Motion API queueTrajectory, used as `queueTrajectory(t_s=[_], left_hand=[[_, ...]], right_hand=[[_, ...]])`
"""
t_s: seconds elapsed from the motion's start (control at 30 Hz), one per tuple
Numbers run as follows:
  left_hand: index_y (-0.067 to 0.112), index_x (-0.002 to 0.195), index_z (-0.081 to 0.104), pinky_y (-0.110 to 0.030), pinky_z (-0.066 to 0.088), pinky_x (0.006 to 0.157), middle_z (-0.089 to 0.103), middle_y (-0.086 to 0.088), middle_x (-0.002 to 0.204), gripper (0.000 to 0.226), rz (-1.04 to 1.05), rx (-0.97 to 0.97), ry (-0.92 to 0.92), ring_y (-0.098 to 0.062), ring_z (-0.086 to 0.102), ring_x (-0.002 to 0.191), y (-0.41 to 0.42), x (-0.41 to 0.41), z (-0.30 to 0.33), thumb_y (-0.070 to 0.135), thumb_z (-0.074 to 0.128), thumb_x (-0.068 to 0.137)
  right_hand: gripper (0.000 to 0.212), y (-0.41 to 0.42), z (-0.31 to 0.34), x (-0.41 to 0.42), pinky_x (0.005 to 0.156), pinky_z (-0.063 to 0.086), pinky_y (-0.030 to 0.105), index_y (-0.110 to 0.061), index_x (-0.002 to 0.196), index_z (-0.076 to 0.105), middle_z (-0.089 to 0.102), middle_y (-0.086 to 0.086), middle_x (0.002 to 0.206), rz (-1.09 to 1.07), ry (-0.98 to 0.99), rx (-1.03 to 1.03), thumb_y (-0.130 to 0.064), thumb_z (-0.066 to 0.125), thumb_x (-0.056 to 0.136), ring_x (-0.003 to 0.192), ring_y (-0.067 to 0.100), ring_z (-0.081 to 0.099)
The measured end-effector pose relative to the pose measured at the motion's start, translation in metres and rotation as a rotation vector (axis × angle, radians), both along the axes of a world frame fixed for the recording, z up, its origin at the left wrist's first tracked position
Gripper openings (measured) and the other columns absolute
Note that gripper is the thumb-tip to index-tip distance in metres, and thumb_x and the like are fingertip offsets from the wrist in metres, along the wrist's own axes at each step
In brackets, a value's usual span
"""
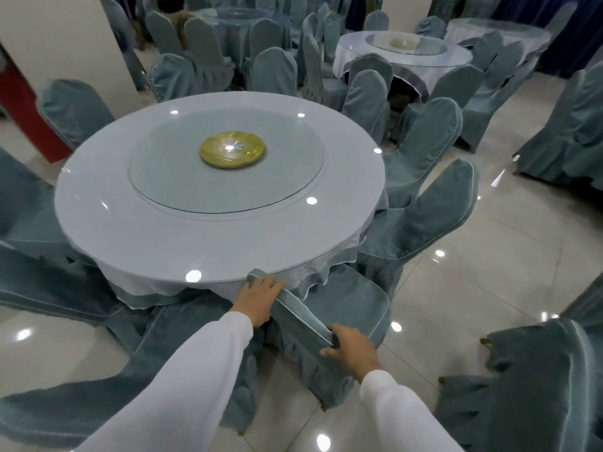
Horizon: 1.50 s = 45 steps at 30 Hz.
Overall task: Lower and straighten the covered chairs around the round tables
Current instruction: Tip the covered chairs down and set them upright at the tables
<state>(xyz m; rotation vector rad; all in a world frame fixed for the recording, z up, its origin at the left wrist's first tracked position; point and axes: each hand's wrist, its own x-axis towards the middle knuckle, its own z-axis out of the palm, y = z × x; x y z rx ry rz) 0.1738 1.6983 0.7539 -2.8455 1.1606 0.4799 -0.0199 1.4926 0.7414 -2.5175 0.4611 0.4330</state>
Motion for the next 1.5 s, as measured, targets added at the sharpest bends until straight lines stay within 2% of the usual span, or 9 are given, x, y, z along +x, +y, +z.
queueTrajectory(t_s=[0.13, 0.23, 0.43, 0.6, 0.8, 0.9, 1.03, 1.27, 1.5], left_hand=[[0.027, 0.137, 0.044, -0.041, 0.041, 0.106, 0.052, -0.001, 0.139, 0.062, -0.023, 0.092, -0.166, -0.026, 0.045, 0.131, -0.03, 0.001, 0.0, 0.009, 0.07, 0.084], [0.031, 0.131, 0.053, -0.039, 0.042, 0.103, 0.06, 0.003, 0.128, 0.049, -0.034, 0.057, -0.23, -0.026, 0.054, 0.121, -0.037, -0.003, 0.008, 0.008, 0.063, 0.089], [0.033, 0.129, 0.054, -0.044, 0.038, 0.107, 0.06, 0.006, 0.127, 0.049, 0.044, 0.11, -0.224, -0.025, 0.054, 0.122, -0.04, -0.053, 0.01, 0.007, 0.06, 0.088], [0.037, 0.12, 0.056, -0.044, 0.046, 0.099, 0.065, 0.009, 0.117, 0.047, 0.138, 0.114, -0.206, -0.023, 0.059, 0.113, -0.057, -0.111, 0.009, 0.012, 0.071, 0.082], [0.036, 0.102, 0.06, -0.047, 0.052, 0.076, 0.064, 0.008, 0.094, 0.041, 0.205, 0.151, -0.231, -0.024, 0.062, 0.09, -0.078, -0.173, 0.01, 0.021, 0.081, 0.07], [0.033, 0.103, 0.061, -0.045, 0.051, 0.07, 0.064, 0.007, 0.098, 0.033, 0.157, 0.142, -0.248, -0.025, 0.06, 0.095, -0.087, -0.2, 0.016, 0.022, 0.076, 0.076], [0.034, 0.082, 0.061, -0.036, 0.045, 0.054, 0.06, 0.01, 0.076, 0.045, 0.107, 0.078, -0.249, -0.021, 0.059, 0.073, -0.08, -0.24, 0.018, 0.036, 0.093, 0.05], [0.032, 0.09, 0.054, -0.036, 0.043, 0.06, 0.058, 0.011, 0.083, 0.054, 0.053, 0.05, -0.219, -0.02, 0.057, 0.075, -0.067, -0.296, 0.008, 0.051, 0.087, 0.052], [0.031, 0.108, 0.053, -0.037, 0.045, 0.075, 0.057, 0.007, 0.104, 0.043, 0.181, -0.054, -0.038, -0.02, 0.058, 0.094, -0.045, -0.305, 0.0, 0.043, 0.075, 0.074]], right_hand=[[0.033, -0.015, -0.005, 0.009, 0.081, 0.052, 0.035, -0.027, 0.111, 0.059, 0.072, 0.005, 0.102, 0.154, -0.03, -0.047, -0.041, 0.062, 0.08, 0.096, 0.032, 0.066], [0.023, -0.028, -0.005, 0.002, 0.076, 0.045, 0.029, -0.026, 0.1, 0.065, 0.073, 0.003, 0.098, 0.199, -0.12, 0.024, -0.036, 0.062, 0.079, 0.092, 0.028, 0.066], [0.023, -0.056, -0.005, -0.019, 0.081, 0.046, 0.034, -0.02, 0.104, 0.069, 0.073, 0.01, 0.105, 0.413, -0.124, 0.033, -0.031, 0.067, 0.084, 0.099, 0.032, 0.066], [0.031, -0.102, -0.005, -0.049, 0.08, 0.05, 0.034, -0.024, 0.108, 0.065, 0.073, 0.007, 0.103, 0.528, -0.079, 0.006, -0.038, 0.065, 0.08, 0.095, 0.032, 0.067], [0.03, -0.145, -0.001, -0.083, 0.074, 0.05, 0.034, -0.023, 0.101, 0.057, 0.07, 0.002, 0.1, 0.615, -0.064, 0.015, -0.042, 0.065, 0.078, 0.092, 0.028, 0.065], [0.029, -0.159, 0.0, -0.101, 0.072, 0.049, 0.032, -0.024, 0.095, 0.055, 0.067, -0.003, 0.093, 0.617, -0.063, 0.077, -0.045, 0.062, 0.076, 0.086, 0.019, 0.062], [0.028, -0.169, -0.001, -0.126, 0.074, 0.053, 0.028, -0.034, 0.1, 0.061, 0.066, -0.014, 0.09, 0.593, -0.059, 0.101, -0.039, 0.063, 0.072, 0.083, 0.005, 0.061], [0.036, -0.165, -0.001, -0.156, 0.084, 0.05, 0.019, -0.038, 0.113, 0.062, 0.065, -0.02, 0.107, 0.568, -0.056, 0.024, -0.03, 0.066, 0.078, 0.096, 0.004, 0.06], [0.049, -0.151, -0.014, -0.173, 0.09, 0.055, 0.038, -0.042, 0.131, 0.044, 0.062, -0.009, 0.129, 0.615, -0.06, -0.094, -0.021, 0.054, 0.088, 0.108, 0.024, 0.064]])
